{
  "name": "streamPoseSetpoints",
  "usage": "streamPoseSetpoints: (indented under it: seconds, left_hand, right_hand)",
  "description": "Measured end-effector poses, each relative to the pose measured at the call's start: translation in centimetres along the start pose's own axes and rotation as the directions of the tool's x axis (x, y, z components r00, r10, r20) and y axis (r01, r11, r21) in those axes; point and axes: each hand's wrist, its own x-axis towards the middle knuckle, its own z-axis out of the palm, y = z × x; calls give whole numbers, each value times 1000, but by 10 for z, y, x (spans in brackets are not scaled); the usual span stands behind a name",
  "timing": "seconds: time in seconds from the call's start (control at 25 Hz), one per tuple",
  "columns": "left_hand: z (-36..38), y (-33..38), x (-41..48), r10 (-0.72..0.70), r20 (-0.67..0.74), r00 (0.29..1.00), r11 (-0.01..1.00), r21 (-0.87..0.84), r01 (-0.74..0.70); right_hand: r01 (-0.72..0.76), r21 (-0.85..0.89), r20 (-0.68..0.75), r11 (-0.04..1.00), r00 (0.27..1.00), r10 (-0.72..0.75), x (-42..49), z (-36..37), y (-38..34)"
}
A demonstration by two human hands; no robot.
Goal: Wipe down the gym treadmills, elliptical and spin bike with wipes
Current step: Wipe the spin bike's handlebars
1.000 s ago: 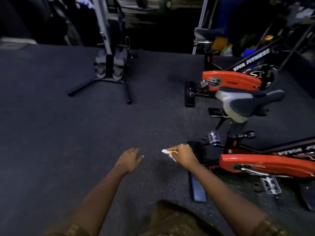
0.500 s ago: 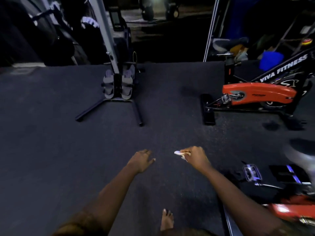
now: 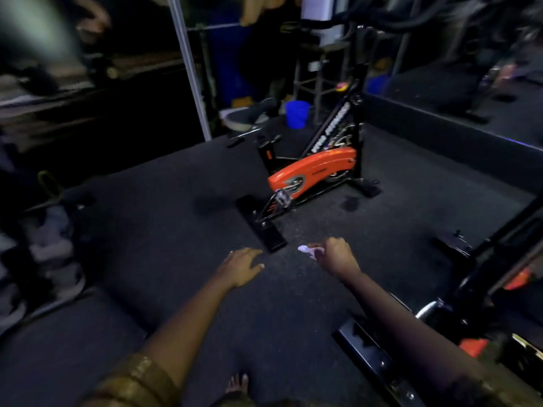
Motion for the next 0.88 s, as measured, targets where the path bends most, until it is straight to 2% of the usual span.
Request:
streamPoseSetpoints:
  seconds: [0.12,0.24,0.44,0.56,0.76,0.88]
  left_hand:
    - [-37,0,81,171,75,983,985,12,-172]
    - [-65,26,147,345,126,930,937,5,-348]
    - [-89,116,252,606,215,766,792,-69,-607]
    - [-97,176,310,701,202,684,708,-79,-702]
    - [-124,293,411,790,207,577,603,-99,-791]
    - [-148,370,458,849,142,510,527,-140,-838]
  right_hand:
    - [-201,57,-125,978,970,207,31,-18,3]
    - [-321,119,-235,940,910,341,40,-42,9]
    - [-485,255,-434,837,716,547,60,-91,50]
    - [-477,360,-529,802,604,596,86,-126,79]
    - [-490,392,-690,779,403,601,150,-217,148]
    - [-482,412,-763,773,281,582,179,-283,184]
